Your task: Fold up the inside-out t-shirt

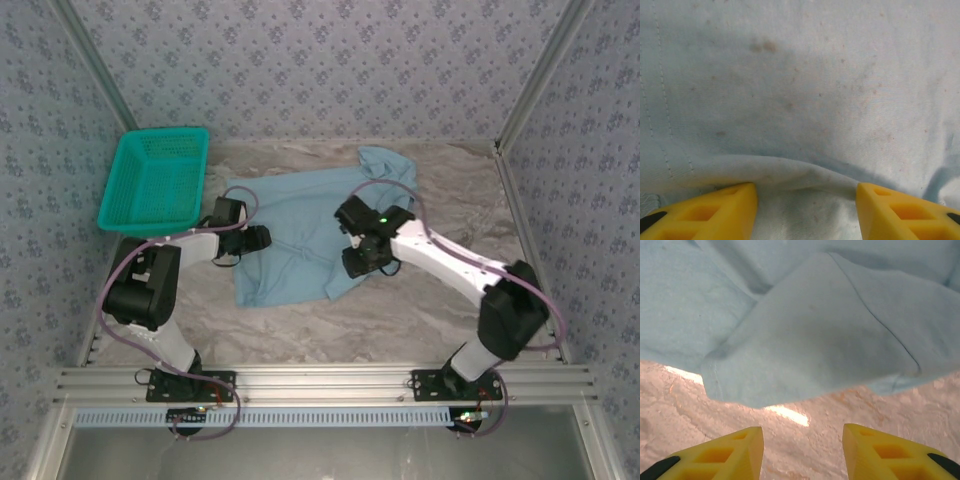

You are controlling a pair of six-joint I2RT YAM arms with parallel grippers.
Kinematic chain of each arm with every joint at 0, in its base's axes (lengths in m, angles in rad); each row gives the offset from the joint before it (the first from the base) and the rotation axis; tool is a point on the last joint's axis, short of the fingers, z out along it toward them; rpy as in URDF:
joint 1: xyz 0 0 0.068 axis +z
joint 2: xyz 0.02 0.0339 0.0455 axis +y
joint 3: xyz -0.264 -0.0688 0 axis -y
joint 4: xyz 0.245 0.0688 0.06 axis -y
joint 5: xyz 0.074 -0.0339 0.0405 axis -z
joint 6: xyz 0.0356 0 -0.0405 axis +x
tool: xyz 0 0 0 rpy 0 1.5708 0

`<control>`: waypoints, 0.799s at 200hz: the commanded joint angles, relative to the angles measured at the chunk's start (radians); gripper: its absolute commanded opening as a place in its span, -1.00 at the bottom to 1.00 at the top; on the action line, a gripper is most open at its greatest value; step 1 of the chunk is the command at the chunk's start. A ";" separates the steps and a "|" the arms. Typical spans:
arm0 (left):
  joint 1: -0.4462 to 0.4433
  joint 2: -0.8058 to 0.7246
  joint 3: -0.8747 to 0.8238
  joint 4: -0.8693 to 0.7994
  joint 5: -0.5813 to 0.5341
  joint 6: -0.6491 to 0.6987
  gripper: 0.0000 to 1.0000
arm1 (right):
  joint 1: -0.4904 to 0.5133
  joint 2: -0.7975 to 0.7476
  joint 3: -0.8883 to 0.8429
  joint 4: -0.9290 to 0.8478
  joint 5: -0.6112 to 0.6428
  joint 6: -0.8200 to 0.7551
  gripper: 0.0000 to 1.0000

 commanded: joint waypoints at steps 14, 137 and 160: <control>0.005 0.027 0.010 -0.079 -0.010 0.018 0.11 | -0.064 -0.081 -0.175 0.106 -0.207 0.085 -0.01; 0.003 0.017 -0.001 -0.085 -0.022 0.025 0.11 | -0.251 -0.060 -0.325 0.588 -0.308 0.203 -0.74; 0.003 0.028 -0.010 -0.084 -0.044 0.040 0.10 | -0.264 -0.171 -0.237 0.393 -0.186 0.149 -0.94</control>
